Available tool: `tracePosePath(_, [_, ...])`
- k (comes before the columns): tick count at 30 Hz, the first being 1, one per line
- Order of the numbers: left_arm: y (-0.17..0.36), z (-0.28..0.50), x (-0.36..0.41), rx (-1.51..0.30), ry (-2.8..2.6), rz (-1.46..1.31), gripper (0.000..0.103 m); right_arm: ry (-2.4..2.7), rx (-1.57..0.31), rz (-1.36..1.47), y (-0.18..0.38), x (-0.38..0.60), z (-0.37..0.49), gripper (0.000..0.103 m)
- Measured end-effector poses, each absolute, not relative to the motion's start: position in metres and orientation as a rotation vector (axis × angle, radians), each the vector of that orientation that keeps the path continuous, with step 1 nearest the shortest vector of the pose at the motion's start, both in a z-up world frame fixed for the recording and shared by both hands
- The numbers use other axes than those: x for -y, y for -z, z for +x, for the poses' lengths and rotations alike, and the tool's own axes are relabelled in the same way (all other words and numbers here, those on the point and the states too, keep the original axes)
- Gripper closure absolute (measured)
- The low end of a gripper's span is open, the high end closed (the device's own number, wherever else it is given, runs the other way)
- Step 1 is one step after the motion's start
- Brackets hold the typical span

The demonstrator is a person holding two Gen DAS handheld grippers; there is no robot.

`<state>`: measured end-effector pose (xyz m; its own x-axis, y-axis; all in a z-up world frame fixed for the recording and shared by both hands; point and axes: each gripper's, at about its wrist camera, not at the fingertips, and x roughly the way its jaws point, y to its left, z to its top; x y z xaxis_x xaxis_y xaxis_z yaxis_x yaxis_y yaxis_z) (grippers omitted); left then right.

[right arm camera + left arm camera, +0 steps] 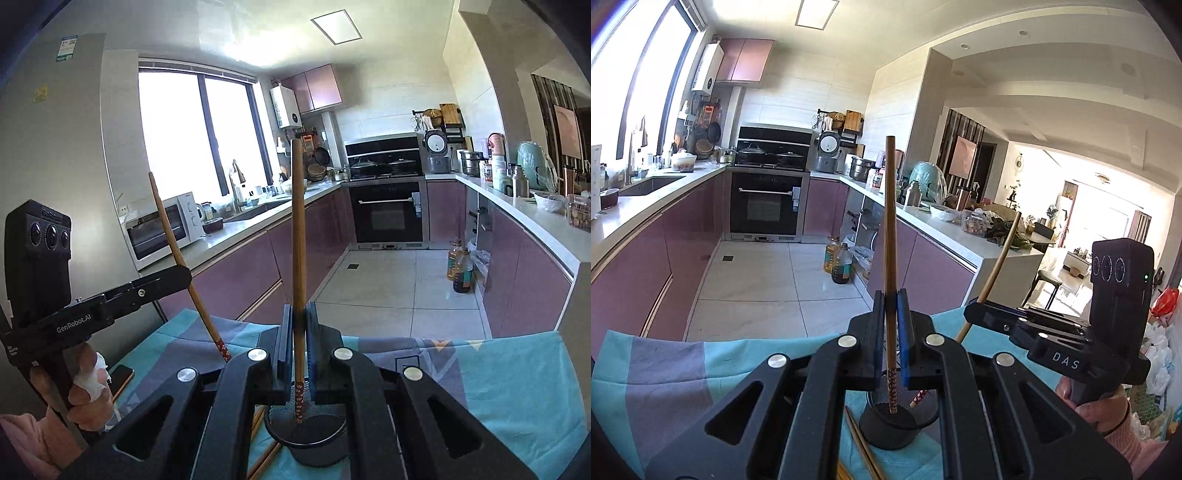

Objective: Organize utensils
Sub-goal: 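Lift the left tool's chopstick into the mesh cup while the right tool inserts its own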

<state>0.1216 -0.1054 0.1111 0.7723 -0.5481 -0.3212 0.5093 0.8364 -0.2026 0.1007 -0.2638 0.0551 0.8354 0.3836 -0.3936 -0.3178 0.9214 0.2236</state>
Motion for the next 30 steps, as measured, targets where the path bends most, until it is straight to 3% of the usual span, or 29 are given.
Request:
tracePosePath(15, [-0.004,0.166,0.157,-0.598,0.582,-0.048,0.096,-0.381,-0.673,0.117,-0.006,0.247,0.138,0.097])
tracePosePath(30, [0.018,0.208,0.156,-0.646,0.568,-0.038,0.094,-0.361,-0.73,0.138,0.005,0.233,0.165,0.095])
